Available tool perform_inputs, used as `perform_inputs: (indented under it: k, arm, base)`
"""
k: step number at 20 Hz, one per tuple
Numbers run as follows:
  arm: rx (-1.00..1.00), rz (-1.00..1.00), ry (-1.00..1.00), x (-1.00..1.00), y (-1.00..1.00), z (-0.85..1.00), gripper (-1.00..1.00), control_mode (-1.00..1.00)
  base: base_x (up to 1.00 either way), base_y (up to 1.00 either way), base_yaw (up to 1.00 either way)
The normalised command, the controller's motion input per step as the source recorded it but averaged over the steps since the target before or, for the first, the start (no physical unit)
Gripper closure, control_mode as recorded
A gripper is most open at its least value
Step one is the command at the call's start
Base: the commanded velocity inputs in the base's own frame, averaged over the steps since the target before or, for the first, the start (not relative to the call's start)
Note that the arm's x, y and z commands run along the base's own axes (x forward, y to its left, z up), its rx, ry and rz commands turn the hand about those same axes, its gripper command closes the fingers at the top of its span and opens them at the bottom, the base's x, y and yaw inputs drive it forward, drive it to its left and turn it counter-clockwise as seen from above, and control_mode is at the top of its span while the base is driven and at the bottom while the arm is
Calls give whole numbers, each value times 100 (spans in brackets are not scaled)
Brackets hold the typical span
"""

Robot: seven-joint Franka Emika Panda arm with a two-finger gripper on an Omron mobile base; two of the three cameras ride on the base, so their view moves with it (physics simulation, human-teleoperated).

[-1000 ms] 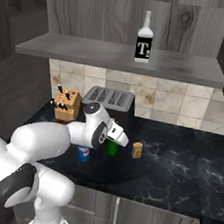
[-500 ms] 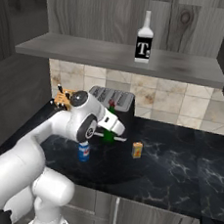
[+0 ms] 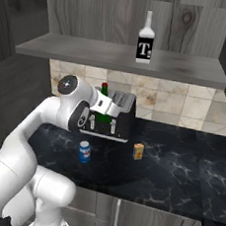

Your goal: Sort all alcoholic drinks to one cabinet, and non-alcoholic drinks to the other.

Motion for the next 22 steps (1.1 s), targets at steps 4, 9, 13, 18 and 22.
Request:
perform_inputs:
  k: [4,9,13,18,22]
  arm:
    - [0,7,-10,-2,30,70,100,-100]
    - [0,7,-12,0,23,64,100,-100]
    - [0,6,-14,0,19,68,100,-100]
    - [0,4,-12,0,21,63,100,-100]
    - [0,2,-3,25,19,43,100,-100]
  base:
    - [0,0,0]
    - [0,0,0]
    - [0,0,0]
    - [0,0,0]
    - [0,0,0]
